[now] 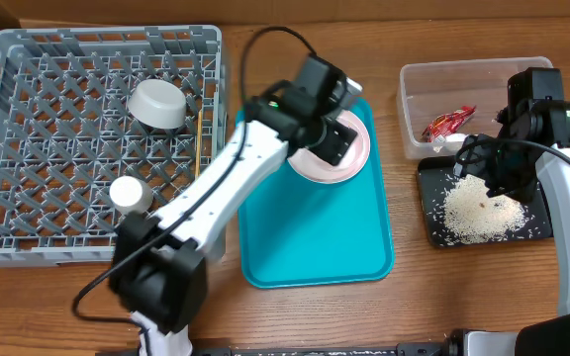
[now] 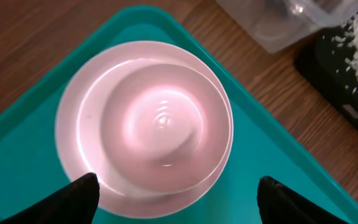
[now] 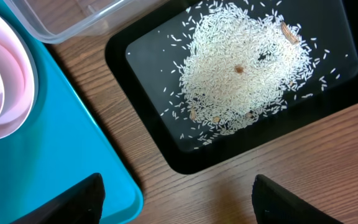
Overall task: Sort waste into correct bins and load items into the dishwasher
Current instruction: 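Reach the left gripper to the pink bowl and grasp its rim, then lift the pink bowl and carry it over the rack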
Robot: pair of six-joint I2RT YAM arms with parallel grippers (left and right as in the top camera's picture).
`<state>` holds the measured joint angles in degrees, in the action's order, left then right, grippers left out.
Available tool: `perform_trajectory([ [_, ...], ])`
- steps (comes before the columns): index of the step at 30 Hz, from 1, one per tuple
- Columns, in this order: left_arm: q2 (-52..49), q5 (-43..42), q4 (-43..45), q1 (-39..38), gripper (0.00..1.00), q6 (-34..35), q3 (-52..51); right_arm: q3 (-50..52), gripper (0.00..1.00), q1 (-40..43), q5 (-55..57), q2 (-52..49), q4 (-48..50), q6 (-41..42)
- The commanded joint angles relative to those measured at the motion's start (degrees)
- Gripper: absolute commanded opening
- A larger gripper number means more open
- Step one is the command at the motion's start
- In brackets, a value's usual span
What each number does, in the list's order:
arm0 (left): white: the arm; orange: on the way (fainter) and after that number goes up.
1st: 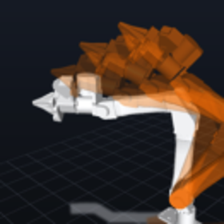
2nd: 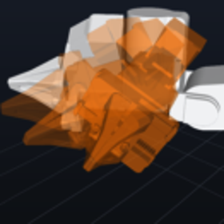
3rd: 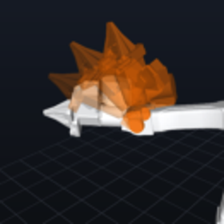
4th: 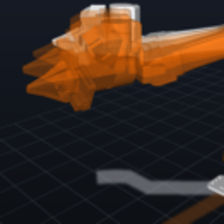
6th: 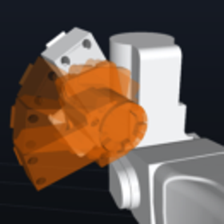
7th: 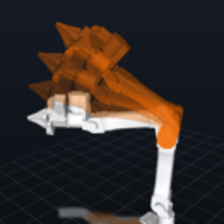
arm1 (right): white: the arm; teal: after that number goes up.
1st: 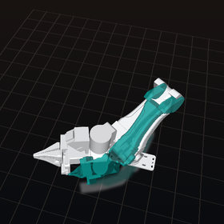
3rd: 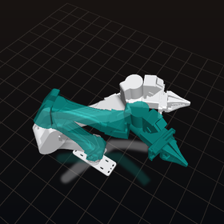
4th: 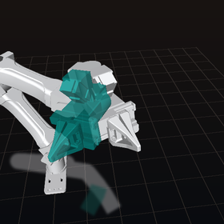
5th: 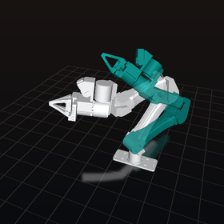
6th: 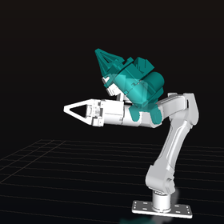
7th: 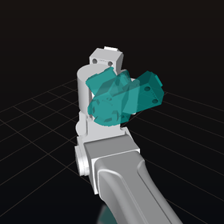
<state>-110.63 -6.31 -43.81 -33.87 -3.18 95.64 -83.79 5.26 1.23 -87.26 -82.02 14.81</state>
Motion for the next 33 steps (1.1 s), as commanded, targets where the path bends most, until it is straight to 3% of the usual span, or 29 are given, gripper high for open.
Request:
perform_trajectory([
  [1, -5.07, -0.61, 1.53, -1.68, 0.84, -5.49, 0.87, -0.61, 0.79, 0.28, 0.87, 0.48, 0.17, 0.22],
  [7, -11.96, -0.79, 3.63, -3.08, 0.77, -5.64, 0.87, -0.61, 0.81, 0.28, 0.87, 0.48, 0.2, 0.22],
  [9, -13.66, -0.79, 3.26, -3.08, 0.61, -5.57, 0.87, -0.61, 0.81, 0.28, 0.87, 0.48, 0.22, 0.2],
  [12, -14.67, -0.76, 1.62, -3.08, 0.49, -5.6, 0.85, -0.61, 0.81, 0.28, 0.87, 0.48, 0.24, 0.2],
  [16, -14.6, -0.76, 0.22, -2.91, 0.18, -5.6, 0.87, -0.61, 0.81, 0.28, 0.87, 0.48, 0.28, 0.2],
  [17, -14.6, -0.74, -0.59, -2.84, 0.04, -5.6, 0.87, -0.61, 0.81, 0.28, 0.87, 0.48, 0.26, 0.2],
  [25, -12.48, -0.76, -4.94, -2.75, 0.04, -3.37, 1.86, -0.61, 0.81, 0.28, 0.87, 0.48, 0.22, 0.17],
  [33, -2.05, -0.79, -9.07, 1.27, 0.04, 6.8, 3.78, -0.61, 0.82, 0.28, 0.87, 0.48, 0.22, 0.0],
])
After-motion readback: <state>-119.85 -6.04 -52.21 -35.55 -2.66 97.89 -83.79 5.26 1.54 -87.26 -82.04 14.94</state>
